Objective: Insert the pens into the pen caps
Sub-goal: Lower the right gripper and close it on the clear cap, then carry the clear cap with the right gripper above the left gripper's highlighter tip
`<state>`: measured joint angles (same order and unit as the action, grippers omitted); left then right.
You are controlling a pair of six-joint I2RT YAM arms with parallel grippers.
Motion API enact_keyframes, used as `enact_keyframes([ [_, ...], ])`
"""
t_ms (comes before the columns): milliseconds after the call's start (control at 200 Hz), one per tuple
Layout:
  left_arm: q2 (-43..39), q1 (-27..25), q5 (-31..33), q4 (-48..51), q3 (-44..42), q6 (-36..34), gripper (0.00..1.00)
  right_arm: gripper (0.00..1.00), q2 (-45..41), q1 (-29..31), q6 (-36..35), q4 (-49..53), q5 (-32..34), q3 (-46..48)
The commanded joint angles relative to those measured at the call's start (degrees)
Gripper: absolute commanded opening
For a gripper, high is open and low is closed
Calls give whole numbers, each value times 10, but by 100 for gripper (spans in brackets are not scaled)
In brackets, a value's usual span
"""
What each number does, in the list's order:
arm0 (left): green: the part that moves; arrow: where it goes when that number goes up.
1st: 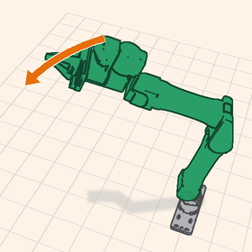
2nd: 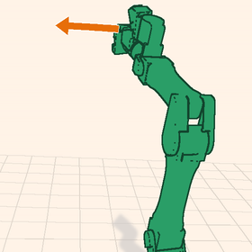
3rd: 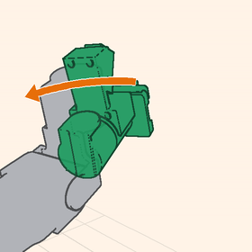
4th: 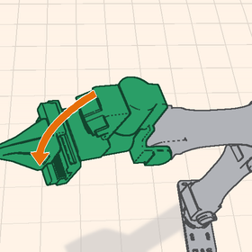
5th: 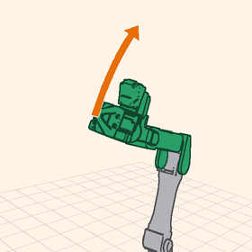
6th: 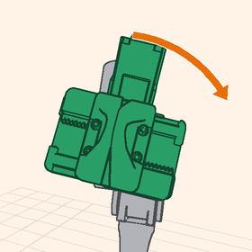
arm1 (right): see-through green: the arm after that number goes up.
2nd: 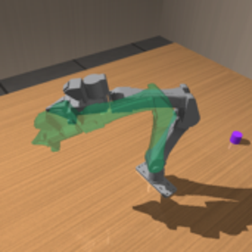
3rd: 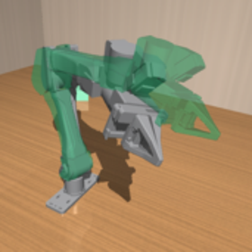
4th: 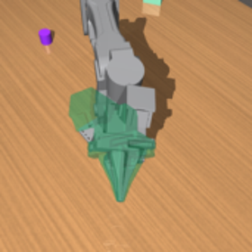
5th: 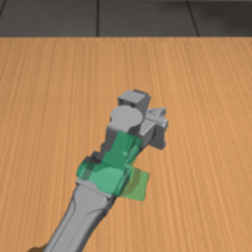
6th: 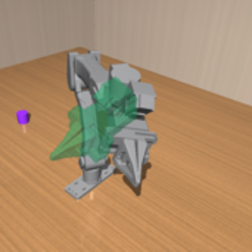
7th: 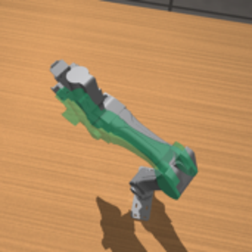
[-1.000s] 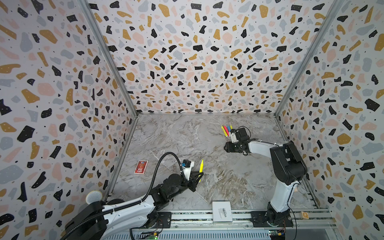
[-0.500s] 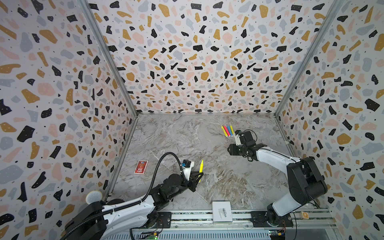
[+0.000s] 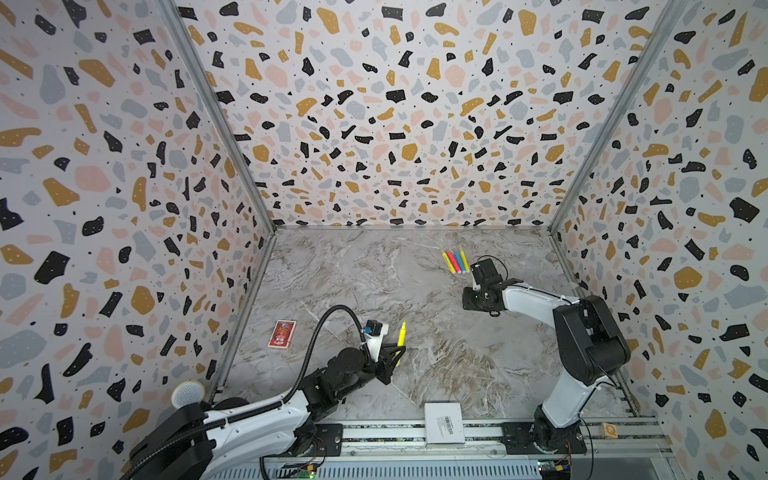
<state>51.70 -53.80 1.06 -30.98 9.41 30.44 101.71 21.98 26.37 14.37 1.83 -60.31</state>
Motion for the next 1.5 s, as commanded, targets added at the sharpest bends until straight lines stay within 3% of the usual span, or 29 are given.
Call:
enact_keyframes([
  [0,-6,-2,10,-19,12,-13,0,46,2,-1,8,14,4,-37],
  [446,-15,-2,18,-19,1,-11,0,47,58,-2,3,23,11,-86],
  [821,-16,-2,19,-19,1,-11,0,46,57,-1,-2,23,9,-89],
  [1497,-15,-2,17,-13,3,-12,0,29,101,23,-23,63,69,-118],
])
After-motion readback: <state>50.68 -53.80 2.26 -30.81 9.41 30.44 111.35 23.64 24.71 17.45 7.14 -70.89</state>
